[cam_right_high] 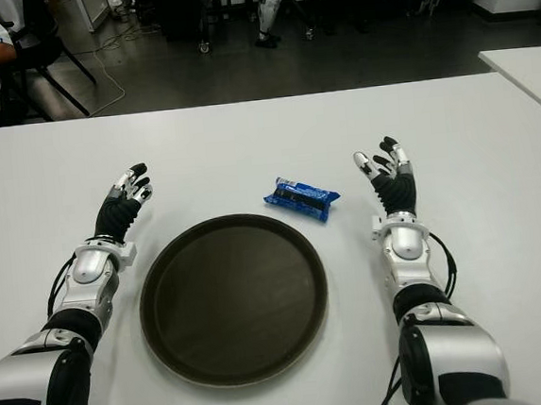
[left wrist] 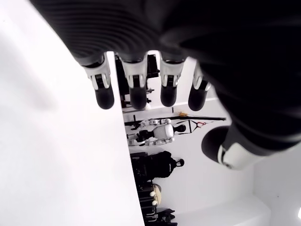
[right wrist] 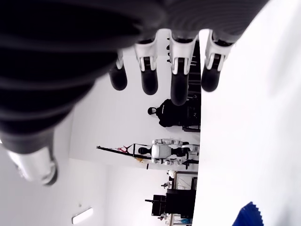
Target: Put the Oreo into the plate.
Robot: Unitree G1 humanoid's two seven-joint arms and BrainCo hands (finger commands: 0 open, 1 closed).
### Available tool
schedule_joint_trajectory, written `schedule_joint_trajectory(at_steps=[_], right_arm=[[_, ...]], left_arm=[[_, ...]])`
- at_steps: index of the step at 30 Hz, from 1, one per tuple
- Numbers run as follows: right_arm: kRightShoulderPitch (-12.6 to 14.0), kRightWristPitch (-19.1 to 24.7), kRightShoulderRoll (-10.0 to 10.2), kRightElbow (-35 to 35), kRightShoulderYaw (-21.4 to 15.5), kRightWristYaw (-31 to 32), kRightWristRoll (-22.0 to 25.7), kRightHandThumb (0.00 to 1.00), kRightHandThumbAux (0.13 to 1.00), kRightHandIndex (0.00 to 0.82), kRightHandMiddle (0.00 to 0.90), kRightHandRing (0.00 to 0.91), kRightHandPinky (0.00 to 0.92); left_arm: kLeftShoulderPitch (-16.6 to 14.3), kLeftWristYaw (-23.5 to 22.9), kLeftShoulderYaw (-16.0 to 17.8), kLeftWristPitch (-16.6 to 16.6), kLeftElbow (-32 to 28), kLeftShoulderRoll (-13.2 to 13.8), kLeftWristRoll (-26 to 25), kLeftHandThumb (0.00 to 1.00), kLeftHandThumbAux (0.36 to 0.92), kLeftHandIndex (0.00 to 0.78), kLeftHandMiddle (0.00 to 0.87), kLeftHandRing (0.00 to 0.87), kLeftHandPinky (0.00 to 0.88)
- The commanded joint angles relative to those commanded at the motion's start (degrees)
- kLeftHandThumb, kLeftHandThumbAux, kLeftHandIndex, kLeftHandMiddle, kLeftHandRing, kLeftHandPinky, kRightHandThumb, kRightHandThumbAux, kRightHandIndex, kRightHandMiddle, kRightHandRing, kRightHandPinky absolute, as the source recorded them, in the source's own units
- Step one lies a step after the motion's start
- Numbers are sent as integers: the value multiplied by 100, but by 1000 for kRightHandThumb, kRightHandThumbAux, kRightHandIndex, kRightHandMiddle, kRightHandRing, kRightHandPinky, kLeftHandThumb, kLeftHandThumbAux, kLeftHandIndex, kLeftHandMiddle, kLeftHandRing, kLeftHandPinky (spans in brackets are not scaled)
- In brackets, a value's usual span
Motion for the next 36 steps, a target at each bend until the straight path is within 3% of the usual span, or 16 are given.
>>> schedule_joint_trajectory(at_steps=[13, 24, 36], right_arm=[[17, -131, 20, 2, 44, -116, -61, 111, 516, 86, 152, 142, 121], [20, -190, 29, 33, 17, -98, -39, 130, 507, 80, 146, 126, 103], [48, -327, -23, 51, 168, -236, -265, 8, 552, 58, 120, 109, 86]], left_arm=[[0, -66, 68, 5, -20, -29, -58, 94, 567, 0, 58, 35, 43], [-30, -98, 43, 108, -9, -7, -39, 89, 576, 1, 54, 24, 20], [-31, 24, -37, 120, 1, 8, 78, 83, 579, 13, 72, 43, 38]])
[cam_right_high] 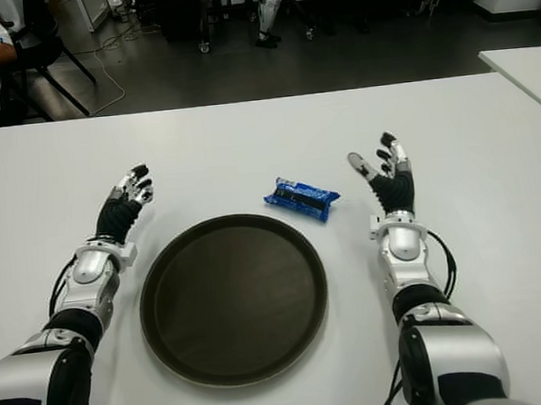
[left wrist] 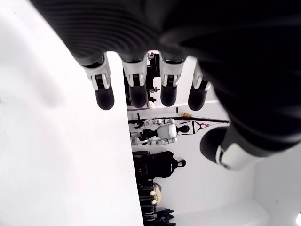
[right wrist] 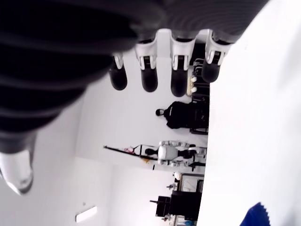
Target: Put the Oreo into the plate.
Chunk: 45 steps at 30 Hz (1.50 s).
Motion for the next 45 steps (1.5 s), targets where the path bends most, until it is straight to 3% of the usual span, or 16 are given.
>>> schedule_joint_trajectory(at_steps=[14, 24, 31, 45], right_arm=[[-5, -12, -39, 37, 153, -333, -275, 0, 594, 65, 105, 91, 65], [-1, -48, -30, 32, 165, -390, -339, 0, 588, 49, 89, 77, 60], [0, -54, -24, 28, 150, -397, -316, 0, 598, 60, 102, 88, 60], [-17, -145, -222, -116, 437, -1016, -776, 0, 627, 140, 175, 166, 144]], left_arm=[[-9, -184, 105, 86, 37, -14, -116, 97, 577, 11, 66, 38, 38], [-1, -106, 88, 15, 28, -25, -70, 86, 644, 19, 76, 53, 44], [20, -8, 34, -33, 20, -24, 2, 83, 569, 10, 66, 41, 39], [6, 49, -26, -36, 48, -53, 67, 76, 575, 29, 90, 57, 51]])
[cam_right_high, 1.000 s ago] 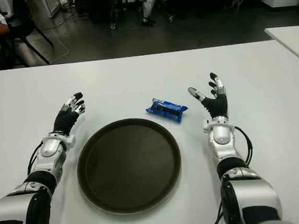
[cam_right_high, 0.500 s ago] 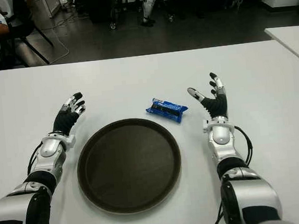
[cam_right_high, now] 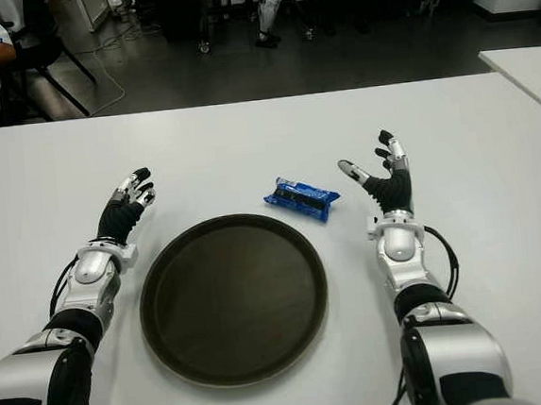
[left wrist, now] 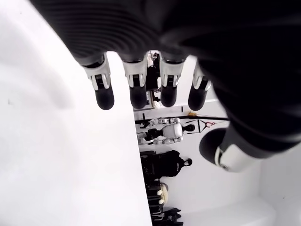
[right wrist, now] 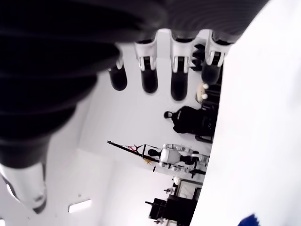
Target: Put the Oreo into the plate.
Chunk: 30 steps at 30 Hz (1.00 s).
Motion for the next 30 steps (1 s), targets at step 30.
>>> schedule_joint_trajectory(at_steps=[30], right_arm=[[263, 2242, -1394, -3846, 1430, 878, -2144, 0, 639, 149, 163, 164, 129]], left_arm=[[33, 25, -9, -68, -12, -56, -67, 95, 552, 34, 93, 69, 64]])
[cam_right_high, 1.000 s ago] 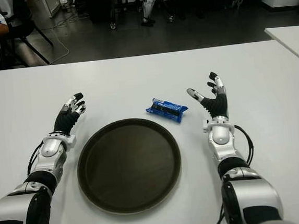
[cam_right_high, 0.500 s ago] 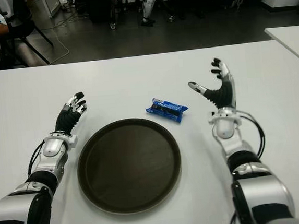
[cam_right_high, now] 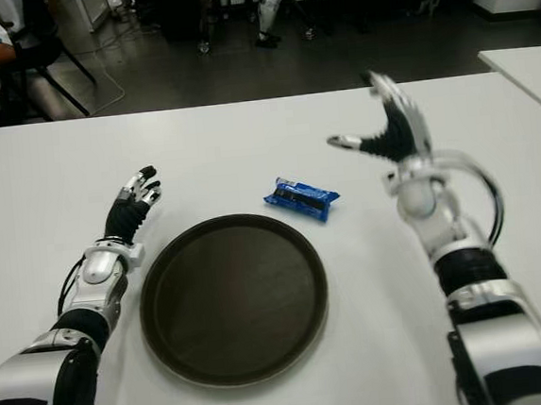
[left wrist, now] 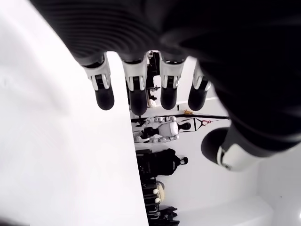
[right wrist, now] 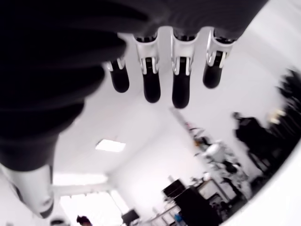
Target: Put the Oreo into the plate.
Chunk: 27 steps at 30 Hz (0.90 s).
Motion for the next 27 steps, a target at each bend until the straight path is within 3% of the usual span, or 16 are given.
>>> schedule_joint_trajectory(at_steps=[9, 15, 20, 27], right_arm=[[310, 837, -232, -1343, 137, 818, -325, 0, 602, 133, 134, 138, 112], [295, 1027, -311, -1405, 294, 1035, -566, 0, 591, 141, 148, 147, 115], [250, 958, -370, -1106, 398, 1088, -641, 0, 594, 137, 152, 147, 103], [238, 1098, -534, -1321, 504, 1699, -622, 0, 602, 123, 136, 128, 86]], left_arm=[[41, 116, -54, -156, -30, 0, 86, 102, 559, 33, 99, 76, 72], [27, 158, -69, -97, -31, -10, 88, 104, 576, 33, 102, 79, 71], [37, 202, -114, -134, -51, -20, 119, 101, 556, 29, 93, 70, 58], [49, 128, -100, -192, -69, -35, 71, 110, 549, 28, 90, 71, 67]])
